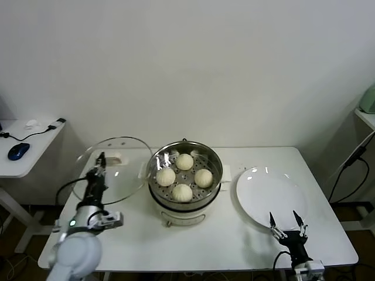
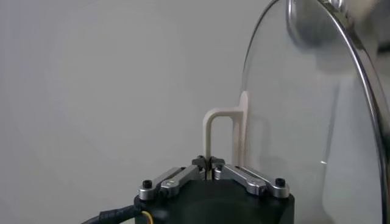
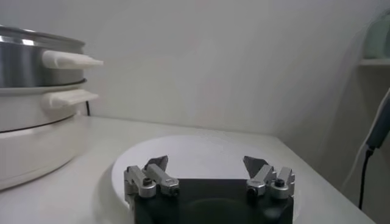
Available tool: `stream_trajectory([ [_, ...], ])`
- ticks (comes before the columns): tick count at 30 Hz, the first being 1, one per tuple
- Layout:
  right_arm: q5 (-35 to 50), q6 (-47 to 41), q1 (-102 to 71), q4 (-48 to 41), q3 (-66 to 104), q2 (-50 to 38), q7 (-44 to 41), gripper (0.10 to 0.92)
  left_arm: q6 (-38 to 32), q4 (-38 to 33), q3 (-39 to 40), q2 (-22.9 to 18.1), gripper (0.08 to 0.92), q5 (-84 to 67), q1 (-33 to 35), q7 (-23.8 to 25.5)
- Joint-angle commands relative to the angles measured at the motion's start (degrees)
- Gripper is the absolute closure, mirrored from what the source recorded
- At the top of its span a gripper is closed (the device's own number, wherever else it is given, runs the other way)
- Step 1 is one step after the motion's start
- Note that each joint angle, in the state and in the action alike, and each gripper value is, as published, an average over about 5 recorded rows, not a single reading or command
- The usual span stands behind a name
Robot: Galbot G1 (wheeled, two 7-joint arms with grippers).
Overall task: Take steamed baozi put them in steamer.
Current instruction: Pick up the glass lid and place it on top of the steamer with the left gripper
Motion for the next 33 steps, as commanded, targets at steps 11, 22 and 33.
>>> stream_trajectory([
  [11, -0.03, 0.93, -0.58, -1.24, -0.05, -0.18, -1.23, 0.203, 14.90, 1.23, 26.18, -8.91, 0.869, 13.58, -16.00, 10.60],
  [22, 0.42, 2.82, -0.38, -3.17, 0.06, -0.38, -0.64, 0.203, 17.86, 9.90, 29.92, -18.86, 0.869, 20.78, -18.09, 10.83],
  [33, 0.16, 3.98, 0.02, -3.66, 0.27, -0.30, 0.46, 0.203, 18.55, 16.57, 30.95, -24.45, 0.869, 22.99, -18.09, 8.95],
])
